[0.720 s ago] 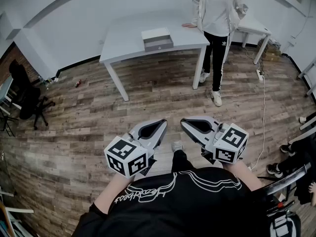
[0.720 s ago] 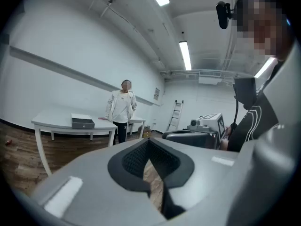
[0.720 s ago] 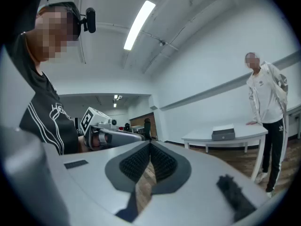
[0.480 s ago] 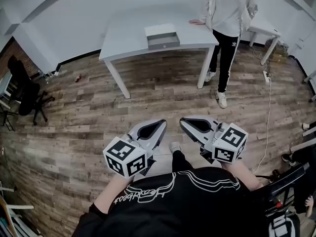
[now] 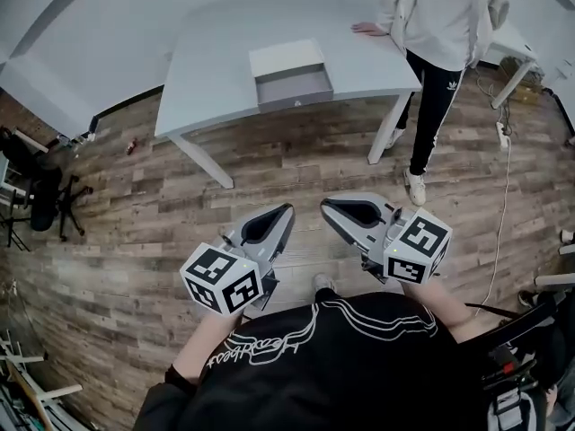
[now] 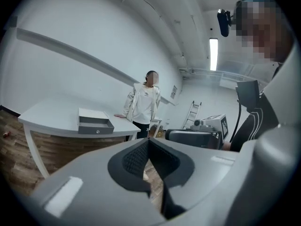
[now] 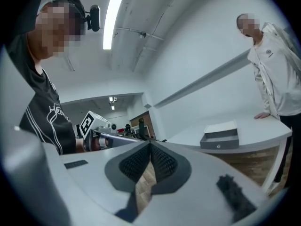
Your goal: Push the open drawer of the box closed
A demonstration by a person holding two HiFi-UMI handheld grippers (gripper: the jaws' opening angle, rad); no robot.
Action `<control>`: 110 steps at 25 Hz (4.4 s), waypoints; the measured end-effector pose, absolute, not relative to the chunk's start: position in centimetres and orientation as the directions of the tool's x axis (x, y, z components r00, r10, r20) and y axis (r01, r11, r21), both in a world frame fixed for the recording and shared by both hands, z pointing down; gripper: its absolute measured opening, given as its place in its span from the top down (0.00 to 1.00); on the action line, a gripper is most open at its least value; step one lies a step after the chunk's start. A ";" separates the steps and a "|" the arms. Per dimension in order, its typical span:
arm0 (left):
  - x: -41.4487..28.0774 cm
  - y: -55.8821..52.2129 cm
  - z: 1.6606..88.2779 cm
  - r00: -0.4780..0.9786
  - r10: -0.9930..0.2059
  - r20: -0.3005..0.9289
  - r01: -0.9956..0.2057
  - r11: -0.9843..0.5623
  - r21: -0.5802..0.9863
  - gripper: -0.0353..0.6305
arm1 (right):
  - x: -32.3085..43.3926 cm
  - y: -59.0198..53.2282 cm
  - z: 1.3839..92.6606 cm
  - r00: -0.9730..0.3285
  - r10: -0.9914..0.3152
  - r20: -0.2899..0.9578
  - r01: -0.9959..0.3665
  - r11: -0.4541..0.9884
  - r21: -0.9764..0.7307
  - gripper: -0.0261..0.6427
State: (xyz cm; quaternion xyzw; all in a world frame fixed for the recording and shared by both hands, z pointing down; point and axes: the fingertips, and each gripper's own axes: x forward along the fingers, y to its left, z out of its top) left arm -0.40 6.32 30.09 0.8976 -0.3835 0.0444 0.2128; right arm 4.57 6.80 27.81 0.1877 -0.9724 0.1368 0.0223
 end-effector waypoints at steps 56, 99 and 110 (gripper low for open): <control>-7.3 -24.2 49.0 0.749 -0.498 0.437 -0.663 -0.550 0.508 0.94 | -0.6 -29.8 52.1 -0.655 -0.609 0.447 -0.720 0.683 -0.125 0.84; -11.6 -28.8 49.1 0.746 -0.528 0.405 -0.660 -0.512 0.549 0.94 | -2.7 -40.4 51.4 -0.577 -0.586 0.569 -0.767 0.627 -0.132 0.86; -12.1 -29.2 48.7 0.742 -0.537 0.402 -0.666 -0.516 0.539 0.94 | -2.9 -41.5 51.3 -0.572 -0.579 0.581 -0.767 0.629 -0.129 0.85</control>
